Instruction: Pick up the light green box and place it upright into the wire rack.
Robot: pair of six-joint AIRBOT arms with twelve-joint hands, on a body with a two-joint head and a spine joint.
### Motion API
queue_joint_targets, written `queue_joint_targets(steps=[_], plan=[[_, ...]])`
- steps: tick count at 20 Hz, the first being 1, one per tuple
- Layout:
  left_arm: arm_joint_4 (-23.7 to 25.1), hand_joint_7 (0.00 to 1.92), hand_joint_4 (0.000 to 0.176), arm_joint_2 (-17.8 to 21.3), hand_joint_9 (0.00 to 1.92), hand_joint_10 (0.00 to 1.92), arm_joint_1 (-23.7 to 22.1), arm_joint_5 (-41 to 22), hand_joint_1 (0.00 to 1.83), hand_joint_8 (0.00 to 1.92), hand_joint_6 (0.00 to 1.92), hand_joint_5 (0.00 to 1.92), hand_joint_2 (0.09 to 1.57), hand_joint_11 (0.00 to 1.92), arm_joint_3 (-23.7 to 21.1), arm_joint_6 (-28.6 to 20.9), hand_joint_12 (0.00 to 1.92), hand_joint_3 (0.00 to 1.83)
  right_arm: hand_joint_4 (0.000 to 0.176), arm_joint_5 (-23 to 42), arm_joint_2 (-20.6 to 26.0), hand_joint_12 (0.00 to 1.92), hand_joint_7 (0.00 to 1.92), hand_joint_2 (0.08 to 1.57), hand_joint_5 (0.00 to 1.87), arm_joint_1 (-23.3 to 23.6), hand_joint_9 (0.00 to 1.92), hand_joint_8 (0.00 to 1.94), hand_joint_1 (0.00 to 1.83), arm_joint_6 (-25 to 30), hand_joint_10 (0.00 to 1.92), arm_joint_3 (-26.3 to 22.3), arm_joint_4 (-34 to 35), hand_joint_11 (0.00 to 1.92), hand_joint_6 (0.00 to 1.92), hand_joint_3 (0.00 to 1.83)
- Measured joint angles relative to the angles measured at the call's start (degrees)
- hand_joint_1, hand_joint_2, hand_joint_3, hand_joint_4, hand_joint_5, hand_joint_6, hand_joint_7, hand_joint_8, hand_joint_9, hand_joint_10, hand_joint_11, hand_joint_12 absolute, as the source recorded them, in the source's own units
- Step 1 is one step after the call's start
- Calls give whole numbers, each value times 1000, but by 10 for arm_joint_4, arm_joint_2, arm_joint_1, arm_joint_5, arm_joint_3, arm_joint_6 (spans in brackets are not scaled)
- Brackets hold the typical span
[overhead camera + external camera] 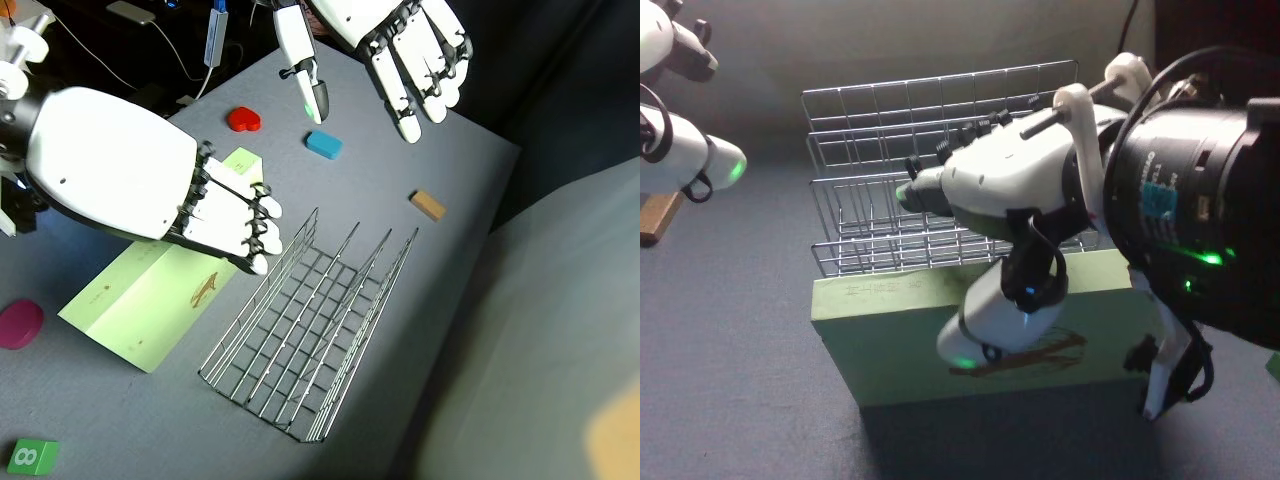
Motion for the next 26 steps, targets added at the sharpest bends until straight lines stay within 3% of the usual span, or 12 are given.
queue_joint_targets(steps=[9, 10, 11, 12, 16, 17, 21, 22, 23, 24, 25, 26], plan=[[-13, 309, 71, 1, 272, 1, 11, 0, 201, 2, 2, 361, 1208, 0, 3, 28, 787, 2, 16, 5, -2, 807, 230, 891, 170, -10, 175, 7, 798, -8, 12, 14, 32, 0, 3, 0], [-17, 310, 71, 1, 272, 1, 12, 2, 200, 2, 3, 363, 1209, 0, 3, 27, 787, 2, 14, 5, -2, 885, 273, 915, 204, -10, 222, 13, 819, -8, 22, 14, 30, 0, 11, 7], [-17, 310, 71, 2, 272, 1, 12, 1, 199, 2, 3, 364, 1209, 0, 3, 28, 787, 2, 0, 6, -2, 1076, 396, 954, 312, -10, 338, 7, 868, -9, 20, 14, 16, 2, 12, 4], [-15, 310, 71, 4, 272, 1, 11, -2, 199, 2, 3, 364, 1209, 0, 3, 28, 787, 2, 0, 7, -2, 1076, 396, 954, 312, -10, 338, 7, 868, -10, 20, 14, 13, 2, 12, 4], [-14, 312, 72, 12, 275, 2, 10, -3, 201, 2, 4, 368, 1208, 0, 3, 27, 789, 1, 0, 8, -2, 1155, 625, 1017, 550, -10, 550, 8, 998, -11, 25, 15, 12, 201, 16, 2], [-13, 312, 72, 14, 275, 2, 9, -3, 203, 2, 3, 368, 1214, 0, 3, 27, 790, 4, 0, 8, -2, 1174, 799, 1042, 722, -10, 725, 17, 1061, -12, 53, 15, 12, 354, 26, 2], [-13, 314, 72, 19, 275, 1, 6, -4, 192, 2, 2, 368, 1218, 0, 3, 27, 792, 4, 0, 9, -2, 1161, 979, 1097, 894, -10, 931, 20, 1099, -15, 79, 15, 12, 529, 24, 1], [-14, 314, 72, 19, 274, 1, 6, -3, 191, 2, 2, 369, 1218, 0, 3, 27, 791, 4, 0, 8, -2, 1146, 1030, 1139, 917, -10, 998, 13, 1126, -15, 93, 15, 12, 607, 847, 0], [-14, 314, 72, 19, 274, 1, 4, -4, 192, 1, 3, 370, 1218, 0, 3, 28, 791, 3, 0, 8, -1, 1206, 985, 1153, 824, -10, 1101, 1022, 1200, -17, 141, 15, 12, 691, 1135, 2], [-13, 315, 72, 19, 275, 1, 4, -4, 194, 2, 4, 373, 1218, 0, 3, 27, 792, 3, 0, 9, 0, 1254, 939, 1148, 806, -10, 942, 1029, 1330, -17, 1057, 14, 13, 709, 1092, 0], [-13, 315, 72, 19, 275, 1, 3, -4, 194, 2, 4, 373, 1218, 0, 2, 27, 792, 3, 0, 8, 1, 1254, 939, 1148, 806, -10, 942, 1029, 1330, -17, 1057, 13, 13, 709, 1092, 0], [-14, 315, 72, 19, 276, 1, 3, -2, 194, 1, 4, 375, 1217, 0, 2, 27, 793, 2, 0, 8, 3, 1275, 909, 1149, 818, -10, 906, 1074, 1356, -17, 1267, 10, 13, 729, 1060, 1]])
